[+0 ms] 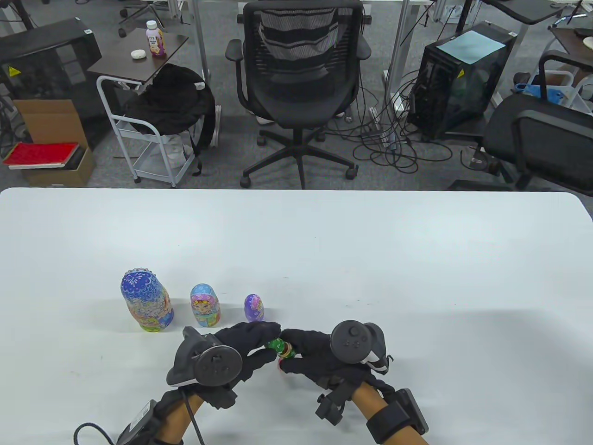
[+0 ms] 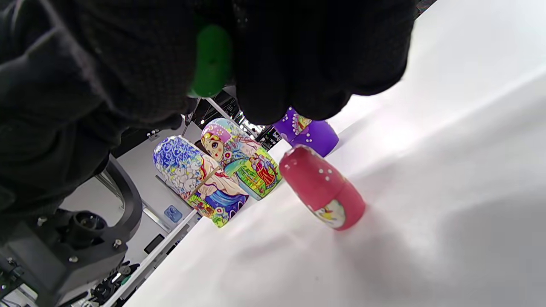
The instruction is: Separate nested Russian dolls into individual dolls
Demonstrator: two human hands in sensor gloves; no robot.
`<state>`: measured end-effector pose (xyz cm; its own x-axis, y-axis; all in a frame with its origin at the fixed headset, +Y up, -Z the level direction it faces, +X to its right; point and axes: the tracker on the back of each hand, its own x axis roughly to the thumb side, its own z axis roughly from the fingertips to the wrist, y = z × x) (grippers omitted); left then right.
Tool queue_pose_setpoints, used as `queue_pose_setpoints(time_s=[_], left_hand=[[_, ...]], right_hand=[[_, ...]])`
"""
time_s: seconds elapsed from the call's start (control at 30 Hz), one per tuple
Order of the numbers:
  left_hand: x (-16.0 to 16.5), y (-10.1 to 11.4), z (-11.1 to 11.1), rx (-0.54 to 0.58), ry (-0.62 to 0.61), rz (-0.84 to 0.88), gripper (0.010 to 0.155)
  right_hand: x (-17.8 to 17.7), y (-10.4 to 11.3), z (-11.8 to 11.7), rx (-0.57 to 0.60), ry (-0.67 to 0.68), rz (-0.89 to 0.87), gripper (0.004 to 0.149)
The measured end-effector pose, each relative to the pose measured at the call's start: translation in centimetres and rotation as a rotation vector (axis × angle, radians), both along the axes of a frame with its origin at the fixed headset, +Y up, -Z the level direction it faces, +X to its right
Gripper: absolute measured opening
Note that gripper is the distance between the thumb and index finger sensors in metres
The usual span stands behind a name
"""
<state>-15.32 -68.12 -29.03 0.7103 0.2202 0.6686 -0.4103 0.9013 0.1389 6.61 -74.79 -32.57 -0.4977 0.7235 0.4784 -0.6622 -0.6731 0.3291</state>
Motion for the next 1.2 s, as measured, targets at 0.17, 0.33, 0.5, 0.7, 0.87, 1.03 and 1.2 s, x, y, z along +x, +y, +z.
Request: queue_pose_setpoints(time_s=[0.17, 0.33, 0.5, 0.7, 0.87, 1.03, 1.2], left_hand=[[0.0, -0.2, 0.0, -0.025, -0.014, 0.032, 0.053], [0.4, -0.3, 0.1, -0.032, -0.031, 0.04, 0.053], [0.7, -0.5, 0.2, -0.045, -0.035, 0.029, 0.053], [1.3, 0.0, 0.7, 0.026, -0.031, -0.017, 0.052], [1.4, -0.1, 0.5, 0.046, -0.011, -0.005, 0.052], [1.3, 0.3, 0.3, 0.07, 0.012, -0.002, 0.052], [1.0, 0.7, 0.0, 0.067, 0.031, 0.008, 0.052]], right_hand=[[-0.1, 0.0, 0.1, 0.004, 0.003, 0.011, 0.069], [-0.2, 0.0, 0.2, 0.0, 0.004, 0.01, 0.069], [-0.2, 0.1, 0.1, -0.026, 0.004, -0.023, 0.068], [-0.4, 0.2, 0.2, -0.093, -0.046, -0.077, 0.069], [0.1, 0.3, -0.5, -0.137, 0.003, -0.044, 0.07], [1.3, 0.3, -1.0, -0.14, -0.032, -0.066, 0.07], [2.4, 0.8, -1.5, -0.138, -0.076, -0.082, 0.069]])
